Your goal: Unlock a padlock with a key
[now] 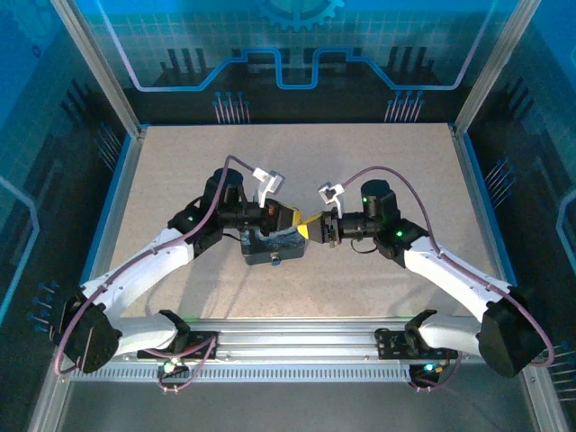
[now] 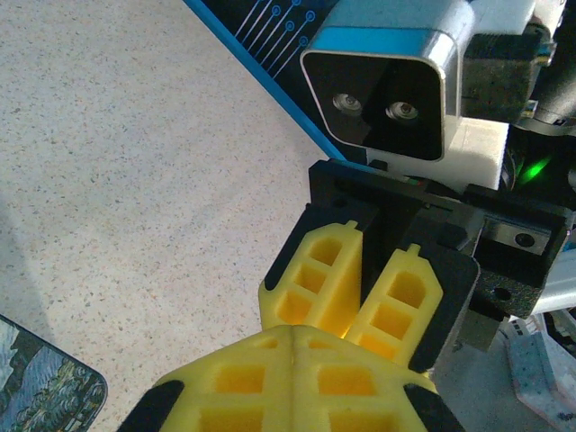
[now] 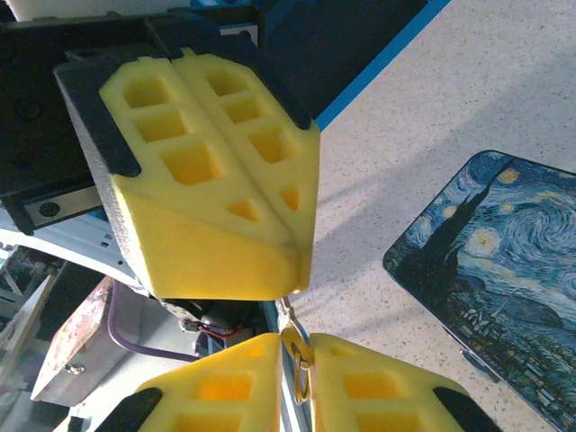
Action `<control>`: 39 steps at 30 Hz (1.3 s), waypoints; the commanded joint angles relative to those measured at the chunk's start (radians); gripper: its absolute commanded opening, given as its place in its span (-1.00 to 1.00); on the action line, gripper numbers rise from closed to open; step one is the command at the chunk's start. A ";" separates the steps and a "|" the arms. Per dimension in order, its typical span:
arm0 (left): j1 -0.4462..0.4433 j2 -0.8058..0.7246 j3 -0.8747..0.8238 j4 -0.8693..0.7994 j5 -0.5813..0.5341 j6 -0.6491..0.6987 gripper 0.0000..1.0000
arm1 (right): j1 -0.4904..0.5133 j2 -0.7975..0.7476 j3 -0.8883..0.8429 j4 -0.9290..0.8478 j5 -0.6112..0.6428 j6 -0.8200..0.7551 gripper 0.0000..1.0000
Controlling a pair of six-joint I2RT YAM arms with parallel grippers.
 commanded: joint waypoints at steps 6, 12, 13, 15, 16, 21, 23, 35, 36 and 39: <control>0.008 -0.008 0.019 -0.023 -0.009 0.034 -1.00 | -0.007 -0.026 -0.007 0.001 0.000 -0.012 -0.91; 0.009 -0.009 0.027 -0.033 -0.025 0.039 -0.60 | -0.009 -0.028 -0.002 -0.020 0.021 -0.023 -1.00; 0.010 -0.012 0.027 -0.037 -0.036 0.038 -0.49 | -0.008 -0.028 -0.001 -0.029 0.025 -0.028 -1.00; 0.015 -0.022 0.026 -0.045 -0.064 0.032 -0.19 | -0.010 -0.026 0.000 -0.051 0.037 -0.038 -1.00; 0.018 -0.029 0.024 -0.049 -0.082 0.027 -0.03 | -0.010 -0.025 0.003 -0.067 0.046 -0.044 -1.00; 0.048 -0.081 -0.007 -0.098 -0.210 -0.025 0.45 | -0.013 -0.019 0.015 -0.154 0.093 -0.081 -1.00; 0.072 -0.102 -0.026 -0.132 -0.268 -0.066 0.63 | -0.013 -0.018 0.013 -0.172 0.106 -0.090 -1.00; 0.245 -0.129 -0.177 -0.279 -0.359 -0.297 0.98 | -0.015 0.017 0.016 -0.230 0.151 -0.117 -1.00; 0.248 -0.120 -0.190 -0.274 -0.358 -0.303 0.98 | -0.015 0.020 0.019 -0.233 0.150 -0.118 -1.00; 0.253 -0.092 -0.222 -0.249 -0.358 -0.311 0.98 | -0.015 0.020 0.017 -0.235 0.151 -0.119 -1.00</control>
